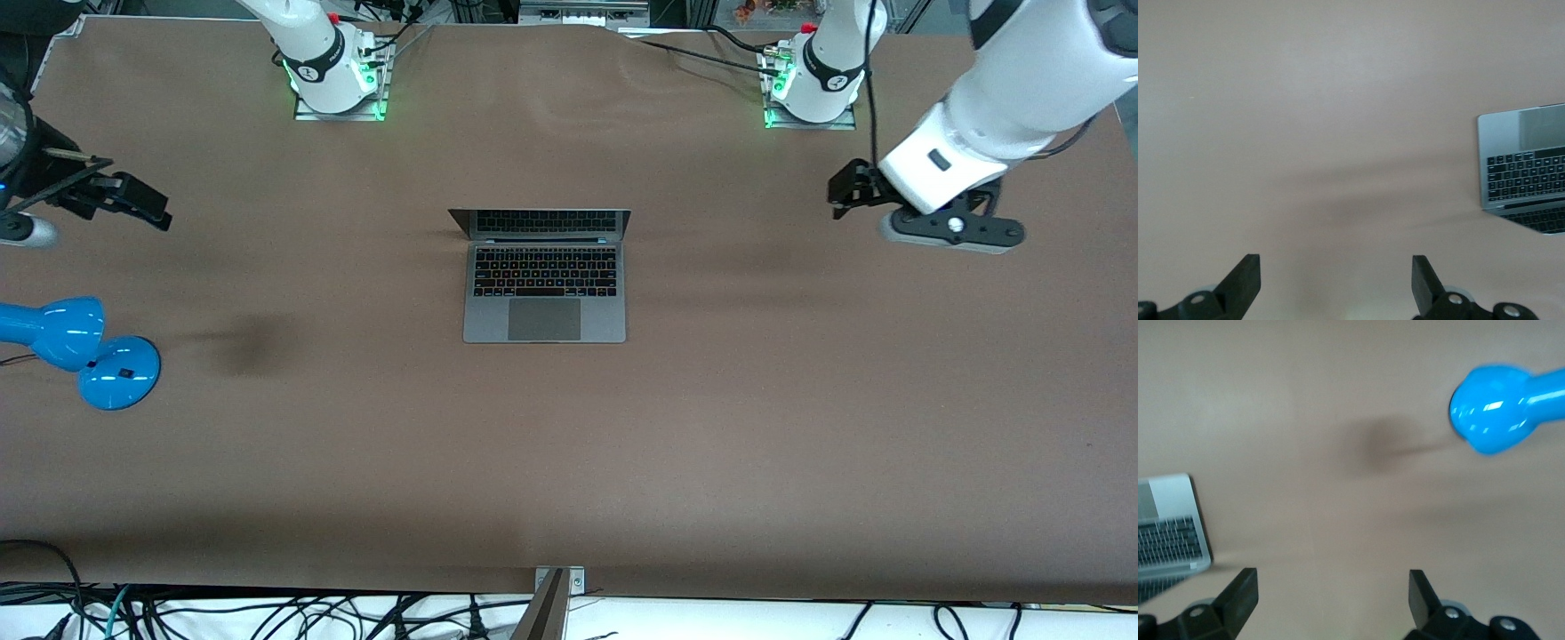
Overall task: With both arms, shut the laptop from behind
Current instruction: 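Move the left gripper and the right gripper toward the laptop lid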
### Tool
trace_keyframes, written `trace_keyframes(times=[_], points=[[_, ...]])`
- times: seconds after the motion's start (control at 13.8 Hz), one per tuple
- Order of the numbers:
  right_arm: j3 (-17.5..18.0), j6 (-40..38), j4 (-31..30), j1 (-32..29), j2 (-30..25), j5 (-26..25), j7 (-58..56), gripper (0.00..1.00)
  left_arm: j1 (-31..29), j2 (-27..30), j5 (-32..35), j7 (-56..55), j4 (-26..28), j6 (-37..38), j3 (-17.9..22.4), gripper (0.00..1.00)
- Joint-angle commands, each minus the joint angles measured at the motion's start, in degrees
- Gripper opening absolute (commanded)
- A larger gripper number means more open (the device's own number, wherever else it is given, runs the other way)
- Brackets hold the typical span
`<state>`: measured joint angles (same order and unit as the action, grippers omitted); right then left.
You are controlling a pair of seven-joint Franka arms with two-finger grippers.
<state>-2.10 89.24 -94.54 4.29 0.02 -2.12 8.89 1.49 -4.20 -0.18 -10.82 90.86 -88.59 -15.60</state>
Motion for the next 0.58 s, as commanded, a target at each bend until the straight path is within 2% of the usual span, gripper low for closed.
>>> trace_keyframes(times=[0.0, 0.14, 0.36, 0.51], points=[[3.15, -5.81, -0.29, 0.1, 0.5, 0.71, -0.11, 1.0, -0.17, -4.49, -1.05, -5.33, -4.64, 1.32, -3.72, 1.0], [6.48, -8.45, -0.21, 0.19, 2.25, 0.72, -0.01, 1.0, 0.79, -6.16, -1.05, -9.19, -6.13, 1.32, -5.4, 1.0], [12.46, -11.45, -0.47, 3.17, 5.86, 2.72, 1.65, 1.0, 3.95, -7.84, -1.31, -14.57, -7.1, 1.05, -5.58, 1.0], [13.09, -11.19, -0.99, 7.03, 7.96, 5.36, 6.98, 1.0, 5.19, -9.24, -4.9, -17.72, -7.19, 0.96, -5.49, 1.0]])
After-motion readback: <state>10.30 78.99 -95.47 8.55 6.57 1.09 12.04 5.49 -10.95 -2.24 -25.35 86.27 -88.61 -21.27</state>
